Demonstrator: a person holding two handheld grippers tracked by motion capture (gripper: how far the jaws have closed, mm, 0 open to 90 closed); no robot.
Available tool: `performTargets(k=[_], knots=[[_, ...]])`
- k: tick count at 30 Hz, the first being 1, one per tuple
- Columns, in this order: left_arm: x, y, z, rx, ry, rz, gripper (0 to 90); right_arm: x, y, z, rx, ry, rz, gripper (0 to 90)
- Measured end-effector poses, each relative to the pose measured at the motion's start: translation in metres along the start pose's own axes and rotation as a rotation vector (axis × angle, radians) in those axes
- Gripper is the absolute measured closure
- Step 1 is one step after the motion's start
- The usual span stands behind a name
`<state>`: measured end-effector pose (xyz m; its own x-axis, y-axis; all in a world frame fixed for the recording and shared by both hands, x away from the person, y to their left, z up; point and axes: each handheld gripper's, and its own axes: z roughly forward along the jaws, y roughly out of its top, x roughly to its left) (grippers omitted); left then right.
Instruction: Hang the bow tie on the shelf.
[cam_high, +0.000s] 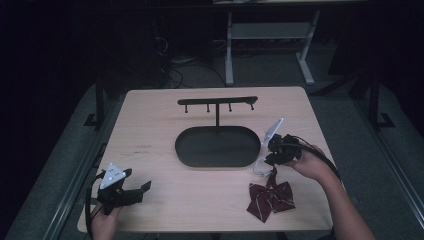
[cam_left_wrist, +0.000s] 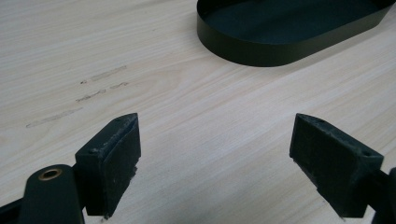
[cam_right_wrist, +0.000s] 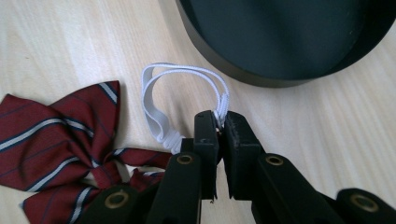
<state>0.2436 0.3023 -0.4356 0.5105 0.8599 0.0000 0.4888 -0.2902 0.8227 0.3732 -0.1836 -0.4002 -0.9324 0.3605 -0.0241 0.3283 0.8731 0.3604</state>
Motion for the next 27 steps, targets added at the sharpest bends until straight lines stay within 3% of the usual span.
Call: performTargets(k=[10,18,27], knots=[[0.0,0.0,0.0,-0.001,0.0,0.003,16.1,0.01,0.01,-0.02,-0.032,-0.023,-0.058,83.7],[-0.001,0.0,0.001,-0.004,0.001,-0.001,16.1,0.014,0.017,-0.036,-0.077,-0.031,-0.085,83.7],[0.0,0.0,0.0,0.0,0.001,0.002,16.1,0.019,0.028,-0.046,-0.092,-0.039,-0.101,84.0]])
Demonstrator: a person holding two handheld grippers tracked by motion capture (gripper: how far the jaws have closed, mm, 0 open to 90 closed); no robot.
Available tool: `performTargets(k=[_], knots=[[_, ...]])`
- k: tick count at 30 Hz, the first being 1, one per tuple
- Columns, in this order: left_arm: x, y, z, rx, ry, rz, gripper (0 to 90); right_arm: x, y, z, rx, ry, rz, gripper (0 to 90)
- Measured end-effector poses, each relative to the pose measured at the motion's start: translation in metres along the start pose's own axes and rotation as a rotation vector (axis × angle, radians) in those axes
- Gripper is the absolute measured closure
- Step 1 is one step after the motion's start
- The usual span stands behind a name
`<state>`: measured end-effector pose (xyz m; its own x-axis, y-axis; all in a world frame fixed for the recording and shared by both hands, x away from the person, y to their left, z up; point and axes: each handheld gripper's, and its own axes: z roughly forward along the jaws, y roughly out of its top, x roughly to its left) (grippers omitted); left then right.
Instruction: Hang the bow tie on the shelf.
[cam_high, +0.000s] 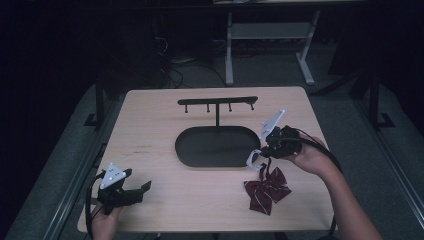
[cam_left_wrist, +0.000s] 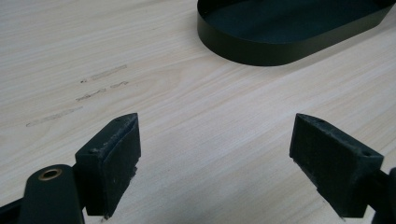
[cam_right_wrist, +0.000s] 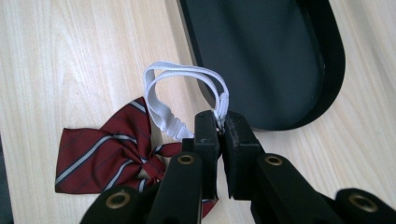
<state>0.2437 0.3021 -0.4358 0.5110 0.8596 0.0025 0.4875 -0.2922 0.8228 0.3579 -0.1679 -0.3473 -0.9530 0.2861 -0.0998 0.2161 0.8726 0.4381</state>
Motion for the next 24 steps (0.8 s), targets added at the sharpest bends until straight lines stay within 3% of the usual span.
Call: performTargets(k=[8,24], knots=[[0.001,0.0,-0.001,-0.008,0.002,-0.004,16.1,0.0,0.009,-0.007,-0.03,0.003,-0.02,84.2],[0.001,0.001,0.0,-0.003,0.005,-0.013,16.1,-0.003,0.027,-0.013,-0.039,0.011,-0.058,84.2]])
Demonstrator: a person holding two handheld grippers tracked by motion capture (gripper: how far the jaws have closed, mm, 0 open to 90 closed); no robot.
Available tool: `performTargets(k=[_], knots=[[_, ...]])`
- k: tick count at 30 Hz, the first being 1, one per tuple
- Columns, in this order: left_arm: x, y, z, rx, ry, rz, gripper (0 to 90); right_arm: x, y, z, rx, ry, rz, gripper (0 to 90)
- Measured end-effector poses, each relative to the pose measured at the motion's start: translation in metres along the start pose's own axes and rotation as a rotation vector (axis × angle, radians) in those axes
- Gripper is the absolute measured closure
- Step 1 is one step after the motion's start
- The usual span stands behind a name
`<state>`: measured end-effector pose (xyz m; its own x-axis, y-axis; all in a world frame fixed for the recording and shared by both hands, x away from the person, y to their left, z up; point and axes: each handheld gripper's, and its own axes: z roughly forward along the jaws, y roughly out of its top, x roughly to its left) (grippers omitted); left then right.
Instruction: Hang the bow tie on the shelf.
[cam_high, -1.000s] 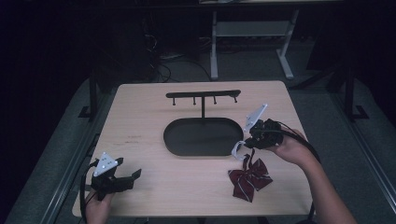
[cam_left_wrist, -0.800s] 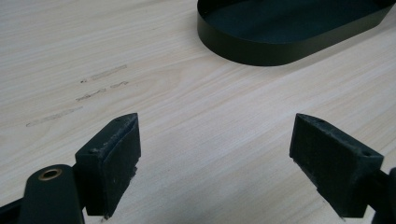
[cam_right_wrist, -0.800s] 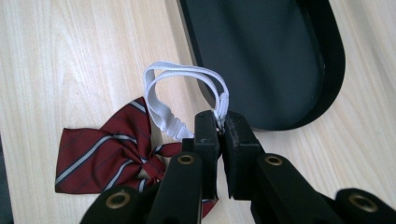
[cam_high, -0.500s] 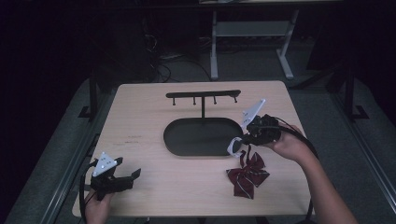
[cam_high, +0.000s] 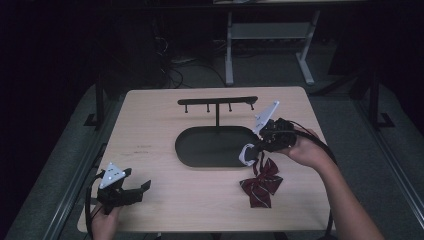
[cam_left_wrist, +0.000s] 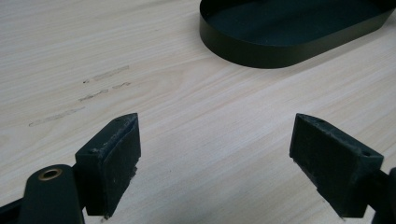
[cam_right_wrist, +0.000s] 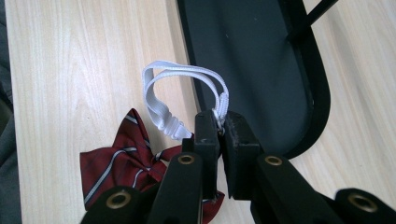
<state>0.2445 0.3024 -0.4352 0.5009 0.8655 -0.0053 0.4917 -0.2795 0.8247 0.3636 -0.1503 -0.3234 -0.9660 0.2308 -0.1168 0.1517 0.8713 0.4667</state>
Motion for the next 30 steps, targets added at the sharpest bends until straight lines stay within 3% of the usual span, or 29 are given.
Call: performTargets(k=[16,30], knots=[[0.0,0.0,0.0,-0.001,-0.011,0.009,16.1,-0.009,0.011,0.005,-0.015,0.039,0.001,84.2],[0.0,0.0,0.0,-0.004,-0.012,0.007,16.1,-0.012,0.03,0.002,-0.014,0.04,-0.024,84.1]])
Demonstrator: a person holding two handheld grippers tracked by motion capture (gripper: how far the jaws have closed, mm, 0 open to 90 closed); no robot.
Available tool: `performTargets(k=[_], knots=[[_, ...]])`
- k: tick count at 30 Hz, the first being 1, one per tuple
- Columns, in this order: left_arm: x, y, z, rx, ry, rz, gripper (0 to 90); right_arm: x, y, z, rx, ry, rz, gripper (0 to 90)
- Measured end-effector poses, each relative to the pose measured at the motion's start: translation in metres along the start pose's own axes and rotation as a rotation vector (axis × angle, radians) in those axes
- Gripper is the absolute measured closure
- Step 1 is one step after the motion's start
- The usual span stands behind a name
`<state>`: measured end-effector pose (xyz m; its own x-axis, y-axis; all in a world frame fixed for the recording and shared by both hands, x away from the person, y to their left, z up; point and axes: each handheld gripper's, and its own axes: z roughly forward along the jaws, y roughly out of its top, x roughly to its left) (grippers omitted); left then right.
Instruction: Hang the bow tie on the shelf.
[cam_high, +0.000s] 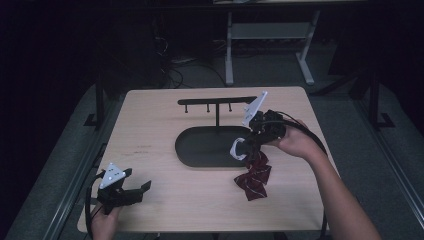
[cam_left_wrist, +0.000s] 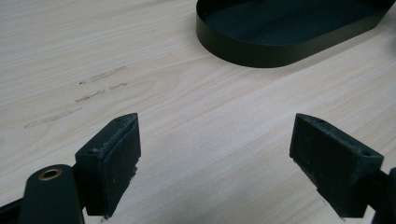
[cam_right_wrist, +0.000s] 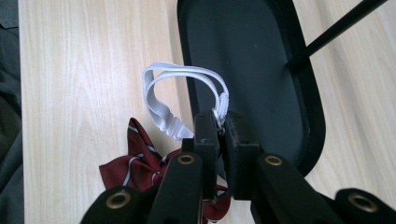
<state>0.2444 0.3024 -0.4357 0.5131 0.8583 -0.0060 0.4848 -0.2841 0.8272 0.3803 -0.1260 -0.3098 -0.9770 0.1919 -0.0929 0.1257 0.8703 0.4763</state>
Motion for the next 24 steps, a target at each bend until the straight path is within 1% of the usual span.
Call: performTargets(k=[4,7,9,15,24], knots=[[0.0,0.0,0.0,0.003,-0.002,0.004,16.1,-0.003,0.004,-0.002,0.001,0.006,0.001,84.1],[0.0,0.0,0.0,0.0,-0.002,-0.002,16.1,-0.005,0.006,-0.003,-0.008,0.007,-0.001,84.1],[0.0,0.0,0.0,-0.001,-0.001,-0.003,16.1,-0.005,0.007,-0.003,-0.003,0.007,0.002,84.1],[0.0,0.0,-0.001,-0.003,-0.001,-0.005,16.1,-0.008,0.015,-0.005,0.003,0.002,-0.019,84.2],[0.0,0.0,0.0,-0.002,-0.001,-0.005,16.1,-0.015,0.024,-0.008,0.002,0.0,-0.027,84.2]])
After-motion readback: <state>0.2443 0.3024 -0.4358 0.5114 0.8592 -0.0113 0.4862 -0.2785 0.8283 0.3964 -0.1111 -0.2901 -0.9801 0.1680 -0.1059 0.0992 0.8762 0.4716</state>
